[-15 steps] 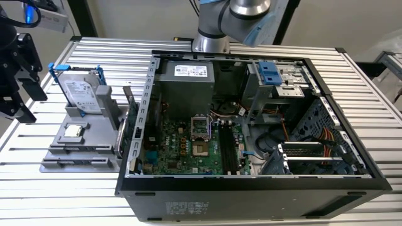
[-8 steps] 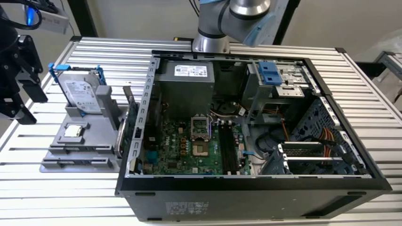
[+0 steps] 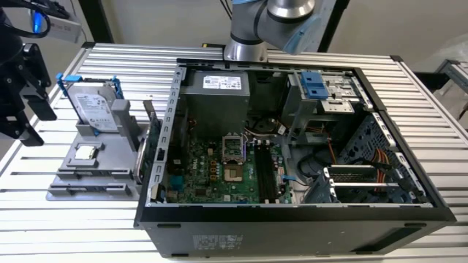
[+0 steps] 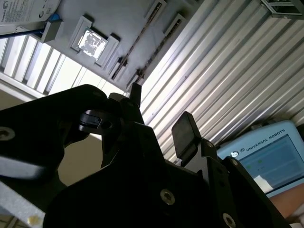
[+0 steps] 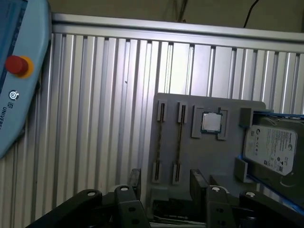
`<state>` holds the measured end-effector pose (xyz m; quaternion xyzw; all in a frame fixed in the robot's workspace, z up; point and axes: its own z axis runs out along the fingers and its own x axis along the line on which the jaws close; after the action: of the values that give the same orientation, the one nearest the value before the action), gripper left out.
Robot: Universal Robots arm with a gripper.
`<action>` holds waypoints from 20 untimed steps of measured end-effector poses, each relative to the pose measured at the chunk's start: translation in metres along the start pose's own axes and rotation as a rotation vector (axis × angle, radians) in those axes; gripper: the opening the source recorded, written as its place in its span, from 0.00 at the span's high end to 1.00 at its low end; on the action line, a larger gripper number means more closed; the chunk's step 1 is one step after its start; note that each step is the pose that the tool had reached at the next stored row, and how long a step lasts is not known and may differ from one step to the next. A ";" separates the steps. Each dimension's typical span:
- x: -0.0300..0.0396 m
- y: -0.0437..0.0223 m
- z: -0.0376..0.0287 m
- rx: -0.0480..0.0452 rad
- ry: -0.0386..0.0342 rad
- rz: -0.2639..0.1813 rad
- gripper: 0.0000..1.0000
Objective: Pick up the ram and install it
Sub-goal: 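Pick up the ram and move it above insertion slot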
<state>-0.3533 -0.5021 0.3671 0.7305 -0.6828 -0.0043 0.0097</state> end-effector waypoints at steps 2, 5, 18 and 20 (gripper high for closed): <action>0.0000 0.0000 0.0012 0.0000 0.0000 0.000 0.00; 0.0000 -0.0001 0.0034 0.0001 0.0000 0.000 0.00; -0.0001 -0.0003 0.0130 0.0000 0.0014 0.000 0.00; -0.0002 -0.0003 0.0141 -0.0003 0.0038 0.000 0.00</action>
<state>-0.3533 -0.5020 0.3530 0.7305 -0.6828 -0.0029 0.0111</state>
